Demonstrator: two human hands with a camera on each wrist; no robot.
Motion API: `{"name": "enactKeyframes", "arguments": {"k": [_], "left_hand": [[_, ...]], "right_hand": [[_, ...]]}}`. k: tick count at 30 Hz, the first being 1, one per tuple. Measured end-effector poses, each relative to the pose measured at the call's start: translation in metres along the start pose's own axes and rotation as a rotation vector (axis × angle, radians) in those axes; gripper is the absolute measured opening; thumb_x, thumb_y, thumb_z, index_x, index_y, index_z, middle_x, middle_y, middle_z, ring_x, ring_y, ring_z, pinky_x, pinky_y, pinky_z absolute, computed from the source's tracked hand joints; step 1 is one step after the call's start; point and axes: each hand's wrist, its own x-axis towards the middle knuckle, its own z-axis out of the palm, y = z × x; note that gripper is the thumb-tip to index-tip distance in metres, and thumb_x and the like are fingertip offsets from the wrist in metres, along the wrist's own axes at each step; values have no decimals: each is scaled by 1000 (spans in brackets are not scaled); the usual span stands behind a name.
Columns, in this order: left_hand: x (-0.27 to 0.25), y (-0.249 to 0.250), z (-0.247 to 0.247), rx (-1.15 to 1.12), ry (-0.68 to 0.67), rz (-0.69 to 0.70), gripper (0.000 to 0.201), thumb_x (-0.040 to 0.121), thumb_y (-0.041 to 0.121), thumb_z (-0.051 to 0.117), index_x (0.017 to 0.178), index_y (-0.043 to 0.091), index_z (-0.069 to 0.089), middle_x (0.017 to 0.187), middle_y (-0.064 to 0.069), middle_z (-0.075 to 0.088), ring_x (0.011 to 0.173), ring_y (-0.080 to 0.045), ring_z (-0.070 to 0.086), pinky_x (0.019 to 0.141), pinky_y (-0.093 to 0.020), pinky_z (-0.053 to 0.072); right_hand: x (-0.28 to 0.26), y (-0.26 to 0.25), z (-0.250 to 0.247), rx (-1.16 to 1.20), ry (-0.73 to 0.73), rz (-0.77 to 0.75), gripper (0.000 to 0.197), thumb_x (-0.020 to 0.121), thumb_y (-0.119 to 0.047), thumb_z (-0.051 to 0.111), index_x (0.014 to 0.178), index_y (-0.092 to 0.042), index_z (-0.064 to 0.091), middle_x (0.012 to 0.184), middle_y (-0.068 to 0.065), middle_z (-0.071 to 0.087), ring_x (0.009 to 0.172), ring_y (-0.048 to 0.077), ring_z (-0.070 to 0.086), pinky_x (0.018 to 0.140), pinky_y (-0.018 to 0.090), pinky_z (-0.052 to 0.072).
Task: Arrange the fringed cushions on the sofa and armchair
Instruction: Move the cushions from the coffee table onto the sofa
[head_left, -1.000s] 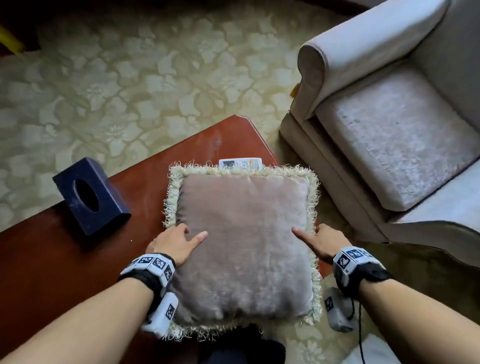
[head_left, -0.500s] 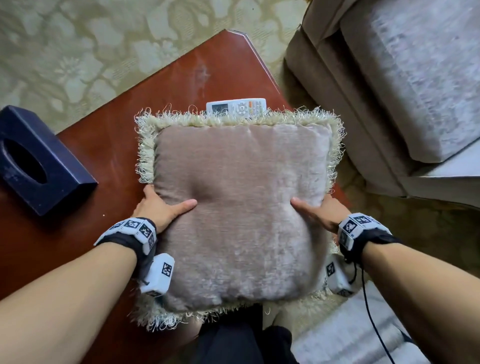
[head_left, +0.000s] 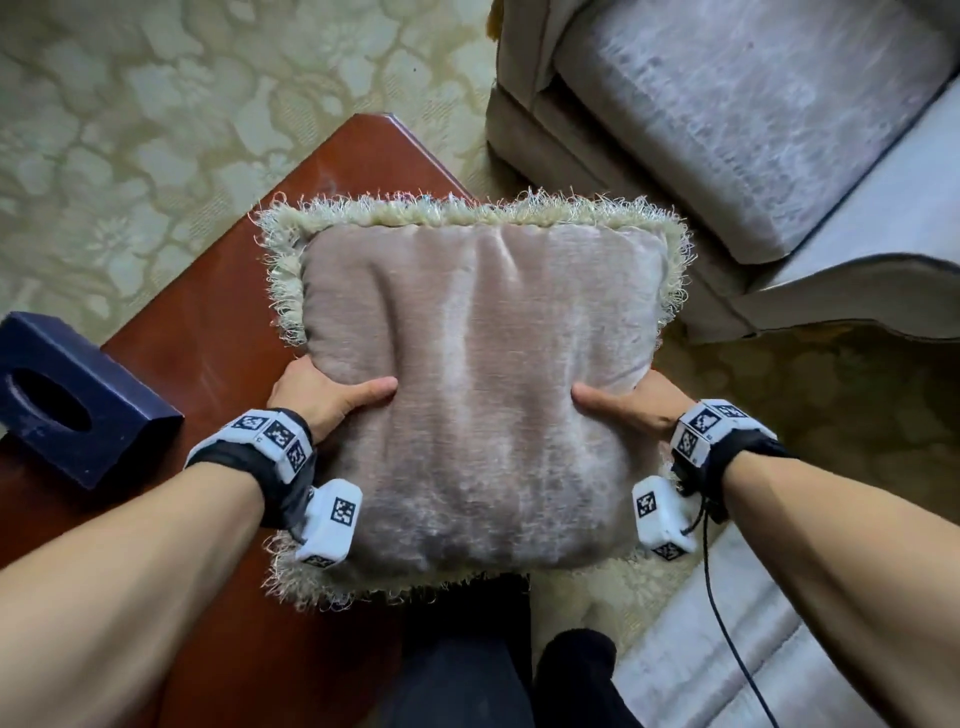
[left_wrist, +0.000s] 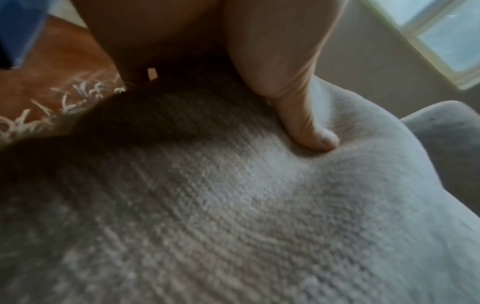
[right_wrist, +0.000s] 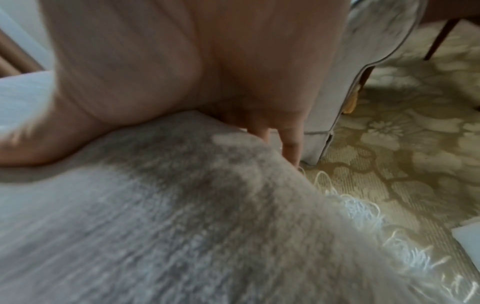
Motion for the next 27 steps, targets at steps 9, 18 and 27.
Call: {"name": "enactKeyframes", "arguments": {"k": [9,18,27], "left_hand": [[-115,143,61,87,-38,395,116,23,88,79,119,23,69,114,0,75,108,-23,69,103,-44,51],[-339,260,231,360,-150,770,101,37,83,80,111,15,72,115,-10,74,106,-29,69,98,-41,53],[-570,299,457,608,-370,1100,112,30,79,84,118,10,68,119,-16,71,107,-33,67,97,-44,53]], "right_hand": [[-155,98,-122,178,401,45,125,35,-93,76,135,-19,64,132,-2,69,121,22,65,109,40,48],[-400,295,-181,440,649,116,69,51,-88,75,81,-27,85,85,-8,80,93,16,75,95,35,56],[-613,520,-139,801,1028,289,68,57,-80,79,91,-22,77,87,-13,75,88,9,69,95,31,53]]}}
